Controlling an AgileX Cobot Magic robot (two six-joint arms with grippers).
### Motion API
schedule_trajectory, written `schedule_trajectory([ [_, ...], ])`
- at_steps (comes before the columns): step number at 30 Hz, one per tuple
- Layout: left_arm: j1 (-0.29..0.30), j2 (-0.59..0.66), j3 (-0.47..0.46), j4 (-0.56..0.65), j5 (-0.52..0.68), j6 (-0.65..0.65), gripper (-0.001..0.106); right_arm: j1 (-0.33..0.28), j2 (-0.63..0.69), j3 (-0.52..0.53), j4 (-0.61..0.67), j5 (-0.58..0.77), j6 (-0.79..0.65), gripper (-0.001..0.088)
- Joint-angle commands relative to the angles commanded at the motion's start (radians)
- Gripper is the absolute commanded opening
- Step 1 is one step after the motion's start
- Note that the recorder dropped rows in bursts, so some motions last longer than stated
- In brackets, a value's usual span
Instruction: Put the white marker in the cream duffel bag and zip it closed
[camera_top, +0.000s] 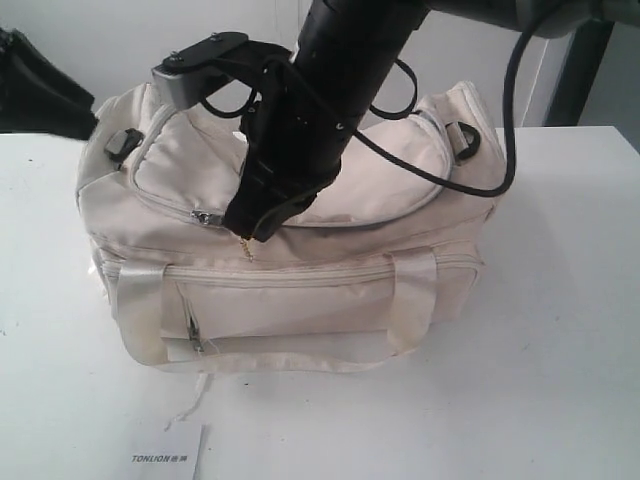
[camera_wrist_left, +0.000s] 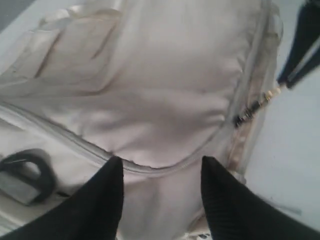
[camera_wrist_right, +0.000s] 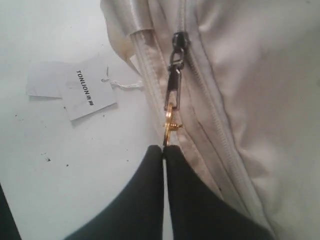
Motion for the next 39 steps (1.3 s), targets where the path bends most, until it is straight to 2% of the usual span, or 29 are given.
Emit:
schedule_trajectory([
  [4, -0.043, -0.016, 0.084, 0.005, -0.091, 0.053, 0.059, -0.002, 0.0, 0.0, 0.008, 0.0, 0.0, 0.0],
  [11, -0.045, -0.048, 0.129, -0.011, -0.133, 0.079, 0.063, -0.002, 0.002, 0.0, 0.048, 0.0, 0.0, 0.0],
  [18, -0.045, -0.05, 0.143, -0.12, -0.129, 0.267, 0.063, -0.002, 0.004, 0.0, 0.052, 0.0, 0.0, 0.0],
  [25, -0.045, -0.05, 0.222, -0.223, -0.127, 0.535, 0.063, -0.002, 0.004, 0.0, 0.052, 0.0, 0.0, 0.0],
  [32, -0.045, -0.045, 0.267, -0.352, -0.144, 0.741, 0.063, -0.002, 0.004, 0.0, 0.052, 0.0, 0.0, 0.0],
  [39, -0.045, -0.007, 0.294, -0.366, -0.204, 0.749, 0.061, -0.002, 0.004, 0.0, 0.056, 0.0, 0.0, 0.0],
])
